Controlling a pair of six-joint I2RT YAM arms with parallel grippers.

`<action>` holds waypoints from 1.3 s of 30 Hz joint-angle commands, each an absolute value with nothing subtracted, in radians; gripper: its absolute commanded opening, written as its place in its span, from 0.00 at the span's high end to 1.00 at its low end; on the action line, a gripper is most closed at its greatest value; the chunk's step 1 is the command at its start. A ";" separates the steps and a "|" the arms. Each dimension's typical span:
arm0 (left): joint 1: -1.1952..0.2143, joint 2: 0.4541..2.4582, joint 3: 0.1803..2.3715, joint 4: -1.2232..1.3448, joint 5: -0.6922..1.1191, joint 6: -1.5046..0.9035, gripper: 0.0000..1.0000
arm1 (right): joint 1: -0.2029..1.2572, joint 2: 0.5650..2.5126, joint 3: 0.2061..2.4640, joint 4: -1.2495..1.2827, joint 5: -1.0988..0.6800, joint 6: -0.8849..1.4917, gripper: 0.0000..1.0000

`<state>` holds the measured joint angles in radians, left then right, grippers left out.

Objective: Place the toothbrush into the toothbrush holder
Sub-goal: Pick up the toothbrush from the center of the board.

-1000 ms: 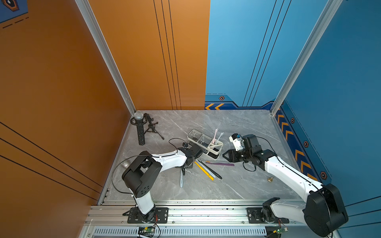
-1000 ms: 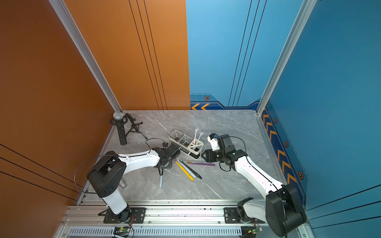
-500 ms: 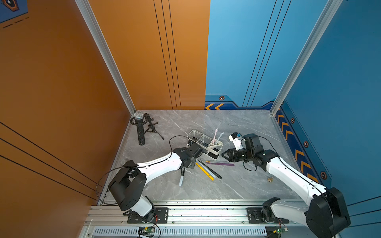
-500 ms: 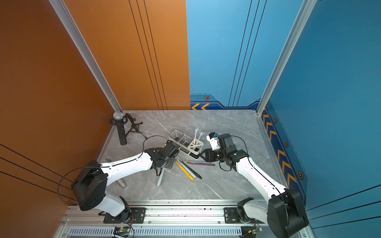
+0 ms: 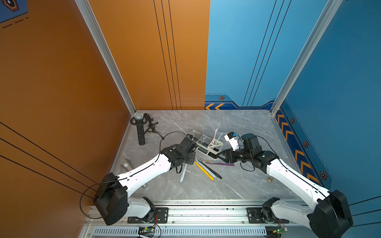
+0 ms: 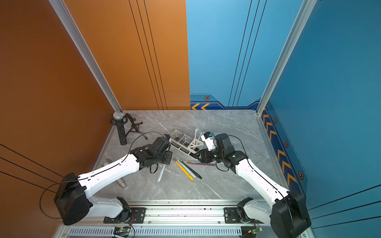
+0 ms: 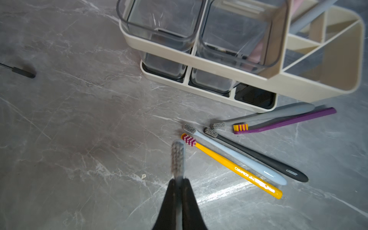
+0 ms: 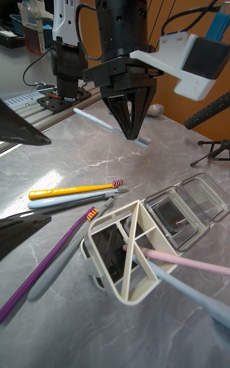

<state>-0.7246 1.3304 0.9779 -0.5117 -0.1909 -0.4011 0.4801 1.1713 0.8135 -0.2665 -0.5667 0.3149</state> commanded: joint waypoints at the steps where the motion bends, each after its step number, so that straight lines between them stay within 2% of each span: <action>1: -0.715 1.278 0.973 -0.488 -0.111 -0.348 1.00 | 0.485 1.138 0.844 -0.239 -0.577 0.328 0.43; 8: -0.707 1.203 0.965 -0.451 -0.003 -0.307 1.00 | 0.489 1.113 0.841 -0.221 -0.579 0.340 0.42; 15: -0.718 1.143 0.962 -0.313 0.209 -0.344 1.00 | 0.519 1.088 0.812 -0.066 -0.620 0.425 0.38; 25: -0.783 1.136 1.023 -0.281 0.309 -0.295 1.00 | 0.592 1.084 0.810 0.049 -0.567 0.449 0.33; 39: -0.814 1.148 1.003 -0.141 0.347 -0.322 1.00 | 0.628 1.139 0.809 0.138 -0.574 0.498 0.34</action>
<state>-0.8001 1.1454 0.9936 -0.2272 0.3035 -0.3187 0.6167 1.1210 0.8143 0.0940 -0.5720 0.4763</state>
